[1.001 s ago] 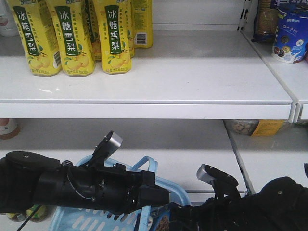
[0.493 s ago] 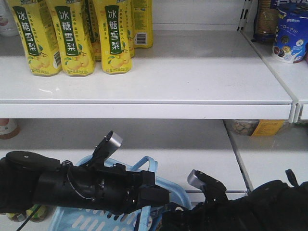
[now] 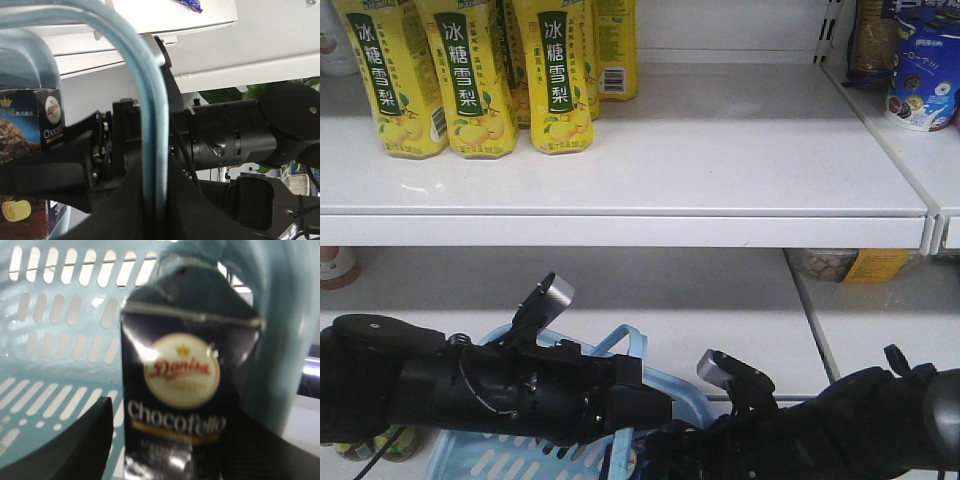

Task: Left arm holds basket, right arm returns cookies
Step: 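Move the right gripper down into the basket toward the cookie box, then close the right gripper on the top of the Chocofello box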

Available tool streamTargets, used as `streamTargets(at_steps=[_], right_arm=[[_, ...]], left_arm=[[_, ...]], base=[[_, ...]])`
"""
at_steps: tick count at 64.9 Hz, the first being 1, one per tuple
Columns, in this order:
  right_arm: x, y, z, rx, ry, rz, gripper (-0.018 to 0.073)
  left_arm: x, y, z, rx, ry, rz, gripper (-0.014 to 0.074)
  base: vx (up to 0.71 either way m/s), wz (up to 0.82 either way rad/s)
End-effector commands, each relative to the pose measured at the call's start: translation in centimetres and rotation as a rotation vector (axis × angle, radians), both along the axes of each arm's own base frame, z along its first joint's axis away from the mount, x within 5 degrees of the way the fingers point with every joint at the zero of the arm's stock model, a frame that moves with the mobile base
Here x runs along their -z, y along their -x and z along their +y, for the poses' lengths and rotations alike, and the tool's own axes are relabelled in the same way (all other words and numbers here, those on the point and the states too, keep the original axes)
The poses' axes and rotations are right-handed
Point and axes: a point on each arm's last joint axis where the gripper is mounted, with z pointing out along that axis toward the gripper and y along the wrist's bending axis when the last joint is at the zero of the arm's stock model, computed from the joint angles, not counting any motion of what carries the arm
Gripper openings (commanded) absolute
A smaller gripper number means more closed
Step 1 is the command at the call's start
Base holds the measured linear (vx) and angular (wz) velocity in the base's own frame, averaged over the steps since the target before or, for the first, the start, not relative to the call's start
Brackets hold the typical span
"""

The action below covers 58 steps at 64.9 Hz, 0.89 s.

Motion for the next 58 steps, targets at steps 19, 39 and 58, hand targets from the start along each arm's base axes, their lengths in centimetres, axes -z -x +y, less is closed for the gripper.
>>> streamTargets(at_steps=[19,39,58], right_arm=[[-0.7,-2.0,0.9,0.009,-0.011,-0.061,0.0404],[-0.6,-2.0,0.9,0.003,0.000,-0.067,0.0253],[-0.7,-2.0,0.8,0.001,-0.002,-0.075,0.0166]], left_arm=[[-2.4,-0.1,-0.3,-0.012,0.112,-0.028,-0.0006],[-2.4,-0.1,-0.3,-0.012,0.112,-0.028,-0.0006],[-2.4,-0.1,-0.3,-0.012,0.112,-0.028,-0.0006]], base=[[0.00,0.00],[0.00,0.00],[0.00,0.00]])
